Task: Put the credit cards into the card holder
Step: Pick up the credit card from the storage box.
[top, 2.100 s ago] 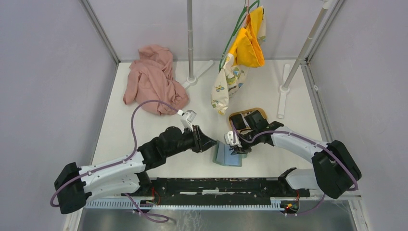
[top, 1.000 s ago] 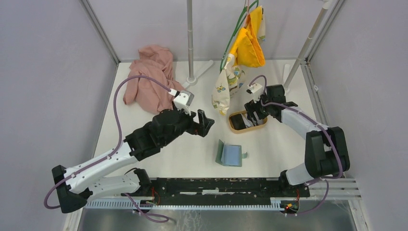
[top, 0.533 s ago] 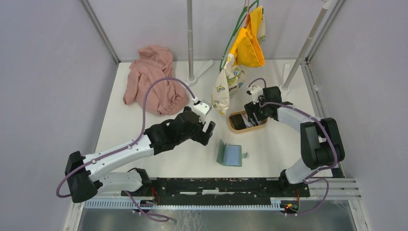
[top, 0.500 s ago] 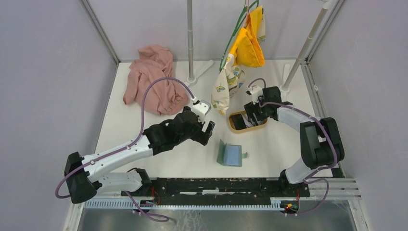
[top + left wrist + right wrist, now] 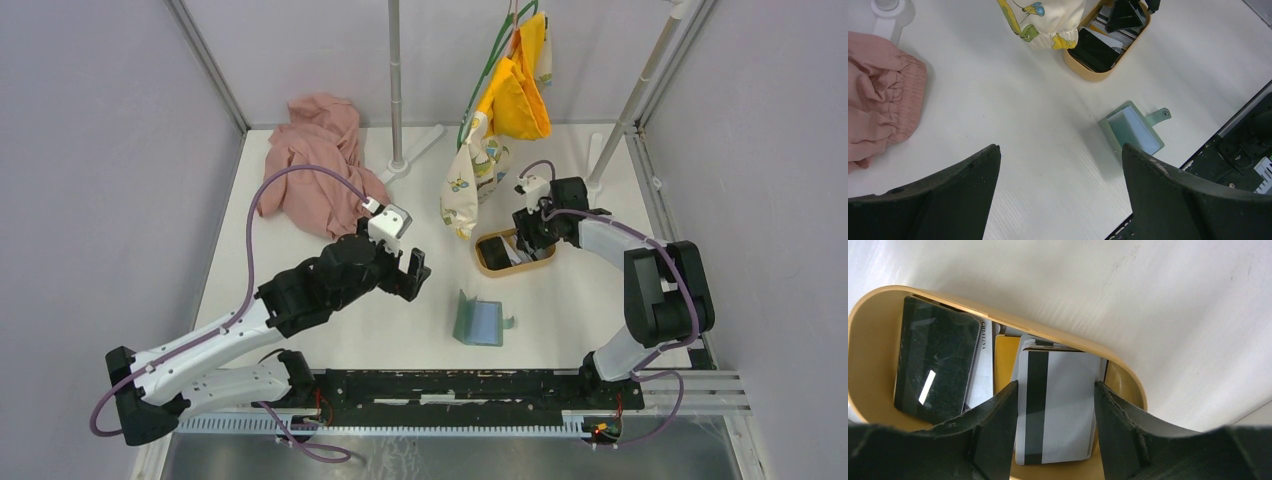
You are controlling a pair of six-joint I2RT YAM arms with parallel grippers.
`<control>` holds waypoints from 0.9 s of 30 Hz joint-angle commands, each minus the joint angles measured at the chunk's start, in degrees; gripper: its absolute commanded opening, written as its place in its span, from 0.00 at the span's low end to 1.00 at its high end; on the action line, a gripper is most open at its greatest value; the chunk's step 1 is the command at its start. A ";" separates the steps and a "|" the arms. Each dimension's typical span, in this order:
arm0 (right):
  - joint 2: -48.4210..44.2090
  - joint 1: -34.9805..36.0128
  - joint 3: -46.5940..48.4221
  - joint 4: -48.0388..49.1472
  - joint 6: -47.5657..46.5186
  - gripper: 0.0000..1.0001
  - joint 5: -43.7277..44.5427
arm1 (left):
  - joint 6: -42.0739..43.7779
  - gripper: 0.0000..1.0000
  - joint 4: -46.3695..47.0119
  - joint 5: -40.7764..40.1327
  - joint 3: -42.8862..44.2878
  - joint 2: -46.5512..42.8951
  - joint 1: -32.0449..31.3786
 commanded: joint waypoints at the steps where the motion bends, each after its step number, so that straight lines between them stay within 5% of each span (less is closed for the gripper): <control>1: -0.99 -2.20 0.79 -1.31 1.58 0.52 -6.34 | 2.75 0.95 1.72 0.31 -0.48 -1.64 0.27; 14: 0.36 -6.85 1.25 -1.24 4.76 0.44 -21.22 | 3.04 0.95 2.26 1.52 -0.68 -1.41 1.28; 21: -0.09 -8.28 2.08 -2.09 2.74 0.41 -16.51 | 2.97 0.95 2.94 4.50 -0.84 -0.92 2.96; 27: -2.95 -6.97 2.82 -4.15 -4.23 0.61 -14.94 | 2.62 0.95 3.68 7.83 -0.92 -0.51 4.94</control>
